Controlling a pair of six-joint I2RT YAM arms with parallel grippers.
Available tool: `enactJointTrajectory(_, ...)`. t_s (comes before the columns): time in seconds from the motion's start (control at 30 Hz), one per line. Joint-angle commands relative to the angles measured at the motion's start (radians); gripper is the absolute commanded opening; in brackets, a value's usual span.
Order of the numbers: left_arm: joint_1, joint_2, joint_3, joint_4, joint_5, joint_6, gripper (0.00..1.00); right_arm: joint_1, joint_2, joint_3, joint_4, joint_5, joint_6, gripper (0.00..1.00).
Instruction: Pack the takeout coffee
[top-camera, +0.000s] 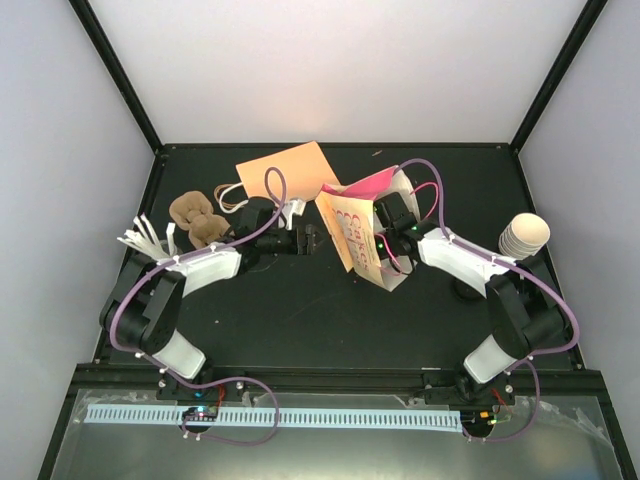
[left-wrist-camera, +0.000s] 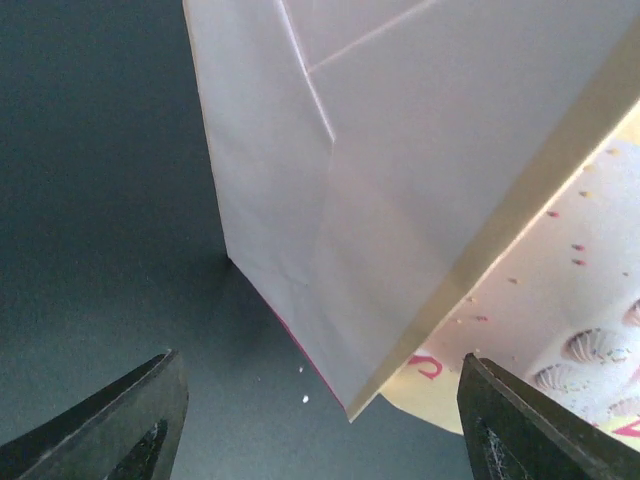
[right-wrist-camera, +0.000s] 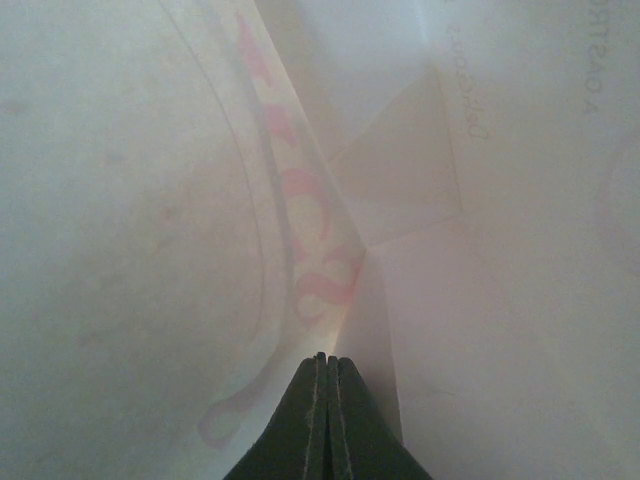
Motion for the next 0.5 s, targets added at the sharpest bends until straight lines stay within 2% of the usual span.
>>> enactJointTrajectory(0.0,-0.007,0.039,0.067,0.079,0.014,-0.003,0.72,-0.014,0.010,0.026,-0.005,-0.003,-0.011,0.01)
enactJointTrajectory(0.13,-0.007,0.065,0.093,0.060,0.012,0.008,0.57,-0.027,0.010,0.026,0.001,-0.007,-0.007,0.01)
enactJointTrajectory(0.2,-0.005,0.069,0.103,0.038,0.001,0.021,0.53,-0.033,0.008,0.027,0.003,-0.008,-0.006,0.01)
enactJointTrajectory(0.3,-0.003,0.057,0.105,0.004,-0.026,0.031,0.54,-0.035,0.010,0.030,0.003,-0.009,-0.006,0.01)
enactJointTrajectory(0.47,-0.007,-0.022,0.069,-0.017,-0.040,0.032,0.62,-0.038,0.016,0.037,0.002,-0.011,-0.004,0.01)
